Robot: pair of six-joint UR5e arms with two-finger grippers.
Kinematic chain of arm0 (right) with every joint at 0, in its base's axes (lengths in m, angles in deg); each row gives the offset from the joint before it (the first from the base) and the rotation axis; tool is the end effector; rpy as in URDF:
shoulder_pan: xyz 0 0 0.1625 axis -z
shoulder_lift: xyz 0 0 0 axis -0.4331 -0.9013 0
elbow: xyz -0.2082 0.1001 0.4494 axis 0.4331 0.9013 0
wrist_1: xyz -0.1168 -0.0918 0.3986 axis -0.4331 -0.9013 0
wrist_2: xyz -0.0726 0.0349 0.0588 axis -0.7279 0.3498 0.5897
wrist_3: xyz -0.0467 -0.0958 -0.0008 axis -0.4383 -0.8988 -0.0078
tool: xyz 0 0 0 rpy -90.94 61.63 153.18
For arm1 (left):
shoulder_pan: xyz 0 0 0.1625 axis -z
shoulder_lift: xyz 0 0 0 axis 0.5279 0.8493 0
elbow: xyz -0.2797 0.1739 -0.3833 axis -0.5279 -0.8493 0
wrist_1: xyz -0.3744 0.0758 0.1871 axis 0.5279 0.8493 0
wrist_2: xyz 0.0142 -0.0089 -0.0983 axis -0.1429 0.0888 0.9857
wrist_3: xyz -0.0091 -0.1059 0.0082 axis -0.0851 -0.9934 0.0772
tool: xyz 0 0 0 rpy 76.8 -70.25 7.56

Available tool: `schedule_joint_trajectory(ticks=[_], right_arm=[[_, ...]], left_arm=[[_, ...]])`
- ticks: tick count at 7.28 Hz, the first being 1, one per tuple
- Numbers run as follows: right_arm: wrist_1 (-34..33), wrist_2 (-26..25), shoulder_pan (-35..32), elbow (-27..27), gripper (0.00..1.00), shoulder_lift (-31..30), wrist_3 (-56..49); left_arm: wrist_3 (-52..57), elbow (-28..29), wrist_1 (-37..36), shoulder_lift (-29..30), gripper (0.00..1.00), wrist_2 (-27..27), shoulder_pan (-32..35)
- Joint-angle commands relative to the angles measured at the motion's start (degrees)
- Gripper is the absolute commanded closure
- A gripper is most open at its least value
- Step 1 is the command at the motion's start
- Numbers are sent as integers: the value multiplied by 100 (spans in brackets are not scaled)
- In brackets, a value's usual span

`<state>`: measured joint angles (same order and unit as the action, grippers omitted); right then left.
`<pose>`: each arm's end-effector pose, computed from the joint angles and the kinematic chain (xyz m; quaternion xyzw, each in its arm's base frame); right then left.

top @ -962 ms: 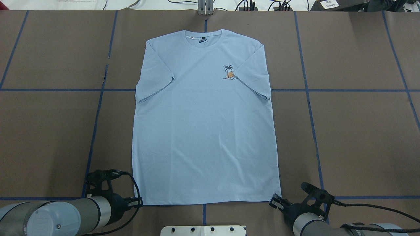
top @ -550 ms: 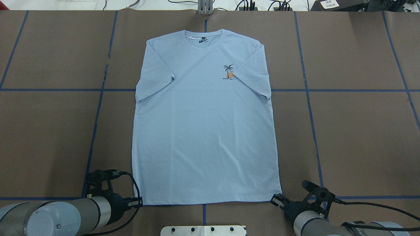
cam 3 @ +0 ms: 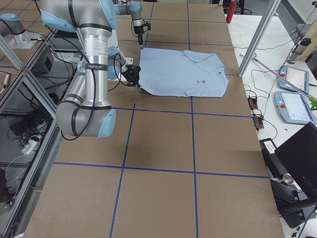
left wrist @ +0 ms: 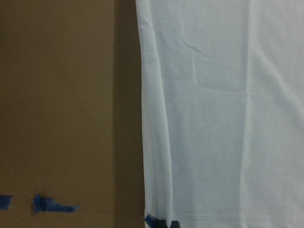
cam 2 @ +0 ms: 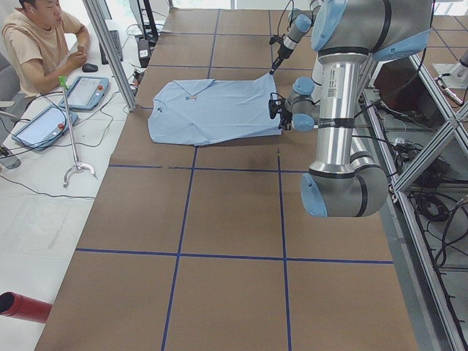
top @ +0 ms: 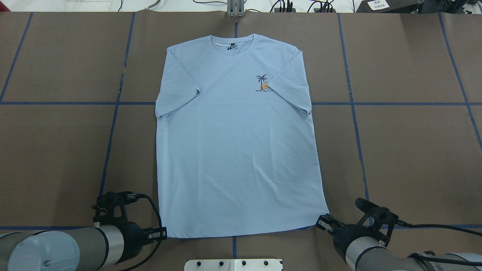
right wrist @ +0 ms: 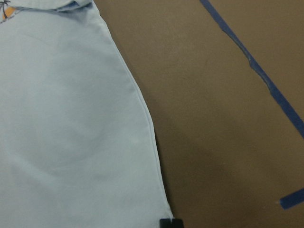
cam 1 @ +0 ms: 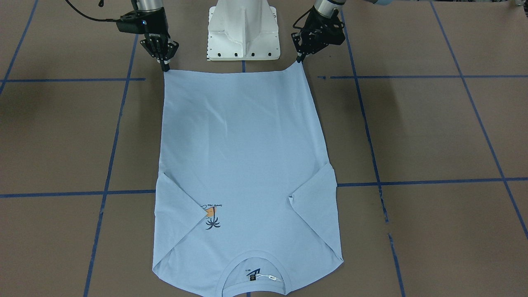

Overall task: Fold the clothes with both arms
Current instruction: 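Lift the hem with both grippers and fold it toward the collar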

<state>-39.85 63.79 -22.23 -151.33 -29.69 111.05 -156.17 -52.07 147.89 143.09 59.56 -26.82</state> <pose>-0.4310 -0.1557 0.3976 0.1001 -0.4219 0.2846 0.8550 0.4555 -0.1799 0.3511 0.0279 0.5248 -0.0819 0.8468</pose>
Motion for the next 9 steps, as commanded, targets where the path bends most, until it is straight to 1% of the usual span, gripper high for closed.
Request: schedule_joint_trajectory(ticks=[1,2,3,4,5,6,7,8,9], right_arm=[[-1261,303,208,-1509,100,-15,-26],[-1597,399,210,-1873,100,55,-34],[-1644,470,-8,-1833,100,160,-191],[-1653,914,-628,-1641,100,683,-898],[-1662,1476,-1582,-978,100,1385,-1505],[-1662,2186,-2610,-179,100,2183,-2077],[-1645,2837,-3456,464,100,2626,-2483],[-1610,3000,-3882,932,100,2892,-2748],[-1592,3011,-4173,1371,100,3077,-3046]], left_arm=[[2,-1963,-2008,247,100,636,66],[29,-2398,-2722,492,100,908,223],[159,-2351,-2912,764,100,1163,625],[865,-2185,-2923,967,100,1270,1125],[1525,-1765,-2931,1256,100,1384,1687],[2054,-1274,-2940,1520,100,1559,2406],[2616,-764,-2923,1706,100,1779,2979],[3039,-255,-2905,1855,100,1807,3367],[3418,281,-2853,2074,100,1807,3711]])
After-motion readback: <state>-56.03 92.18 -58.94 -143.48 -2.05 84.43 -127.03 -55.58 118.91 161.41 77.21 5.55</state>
